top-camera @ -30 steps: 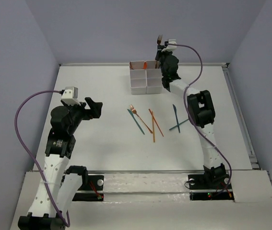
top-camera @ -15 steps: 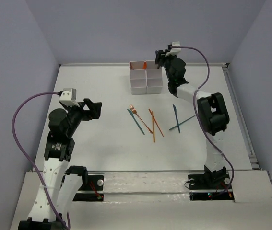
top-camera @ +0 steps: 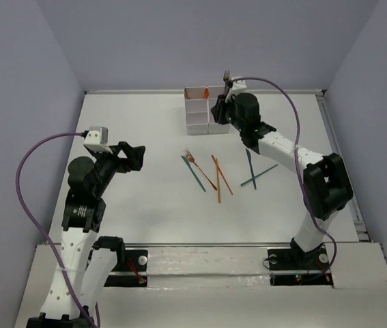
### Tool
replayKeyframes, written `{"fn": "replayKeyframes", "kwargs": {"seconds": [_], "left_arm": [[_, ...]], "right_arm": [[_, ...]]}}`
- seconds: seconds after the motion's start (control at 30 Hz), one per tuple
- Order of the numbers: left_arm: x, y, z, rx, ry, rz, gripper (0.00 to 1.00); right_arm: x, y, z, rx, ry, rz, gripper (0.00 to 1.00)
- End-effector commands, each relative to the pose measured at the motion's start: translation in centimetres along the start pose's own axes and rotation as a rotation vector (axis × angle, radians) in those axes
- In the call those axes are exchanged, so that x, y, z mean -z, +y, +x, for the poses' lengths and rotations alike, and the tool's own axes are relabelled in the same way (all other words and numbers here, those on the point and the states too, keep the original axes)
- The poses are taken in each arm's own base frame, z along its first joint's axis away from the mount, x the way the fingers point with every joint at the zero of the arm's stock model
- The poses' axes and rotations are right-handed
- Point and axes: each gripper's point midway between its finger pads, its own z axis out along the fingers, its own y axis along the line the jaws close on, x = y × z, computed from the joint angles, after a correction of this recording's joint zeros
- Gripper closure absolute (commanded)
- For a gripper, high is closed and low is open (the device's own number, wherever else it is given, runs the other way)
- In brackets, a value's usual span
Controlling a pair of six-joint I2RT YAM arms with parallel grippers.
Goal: Sort the eating utensils into containers
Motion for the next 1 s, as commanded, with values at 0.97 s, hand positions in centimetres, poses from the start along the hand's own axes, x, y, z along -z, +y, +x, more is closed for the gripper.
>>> {"fn": "replayKeyframes", "kwargs": {"seconds": [0.97], "left_arm": [[0.7,-1.6,-2.3,-0.025,-0.07,0.057,0.01]], "right_arm": [[4.5,7.0,25.4,0.213,0.806,-0.013,0.57]]}}
